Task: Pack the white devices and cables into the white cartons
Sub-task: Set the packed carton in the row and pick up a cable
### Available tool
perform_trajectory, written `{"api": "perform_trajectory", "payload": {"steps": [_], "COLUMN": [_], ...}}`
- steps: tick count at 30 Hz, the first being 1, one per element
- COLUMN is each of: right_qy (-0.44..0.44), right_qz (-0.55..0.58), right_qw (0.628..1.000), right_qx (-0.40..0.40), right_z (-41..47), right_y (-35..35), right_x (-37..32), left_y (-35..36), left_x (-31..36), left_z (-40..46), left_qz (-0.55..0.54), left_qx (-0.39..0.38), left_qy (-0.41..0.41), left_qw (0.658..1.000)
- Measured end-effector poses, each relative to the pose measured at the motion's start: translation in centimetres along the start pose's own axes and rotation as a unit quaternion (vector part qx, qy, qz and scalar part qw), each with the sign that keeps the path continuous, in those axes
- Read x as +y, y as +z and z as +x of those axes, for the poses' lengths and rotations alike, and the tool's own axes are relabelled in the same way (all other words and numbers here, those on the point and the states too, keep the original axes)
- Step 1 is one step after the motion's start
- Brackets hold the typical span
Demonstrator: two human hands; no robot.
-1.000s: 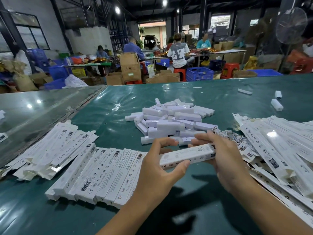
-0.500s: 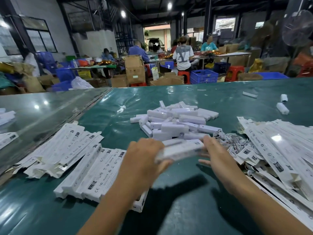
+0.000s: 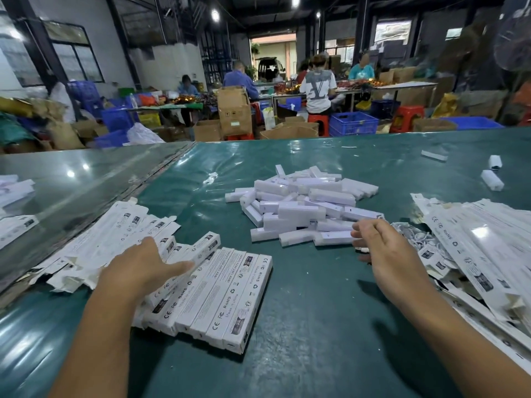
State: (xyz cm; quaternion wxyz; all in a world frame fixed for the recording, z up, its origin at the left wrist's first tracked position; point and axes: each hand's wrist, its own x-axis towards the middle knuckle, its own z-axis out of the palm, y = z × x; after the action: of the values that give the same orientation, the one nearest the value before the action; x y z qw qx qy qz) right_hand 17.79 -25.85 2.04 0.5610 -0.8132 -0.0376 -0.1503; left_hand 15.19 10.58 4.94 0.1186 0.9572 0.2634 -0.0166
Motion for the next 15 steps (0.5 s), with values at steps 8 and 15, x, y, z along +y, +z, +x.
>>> {"api": "perform_trajectory", "payload": {"steps": [8,15], "right_qy": [-0.011,-0.012], "right_qz": [-0.111,-0.456], "right_qw": [0.994,0.888], "right_qx": [-0.014,0.061], "right_z": [0.6,2.4], "right_y": [-1.3,-4.0], "right_x": [0.3,1.1], "left_y": [-0.2,-0.4], "left_x": [0.2,-0.3], "left_z": [0.0,0.2], "left_qz": [-0.029,-0.014], "left_qx": [-0.034,-0.046], "left_qy": [0.048,0.040], "left_qw": [0.998,0.998]}}
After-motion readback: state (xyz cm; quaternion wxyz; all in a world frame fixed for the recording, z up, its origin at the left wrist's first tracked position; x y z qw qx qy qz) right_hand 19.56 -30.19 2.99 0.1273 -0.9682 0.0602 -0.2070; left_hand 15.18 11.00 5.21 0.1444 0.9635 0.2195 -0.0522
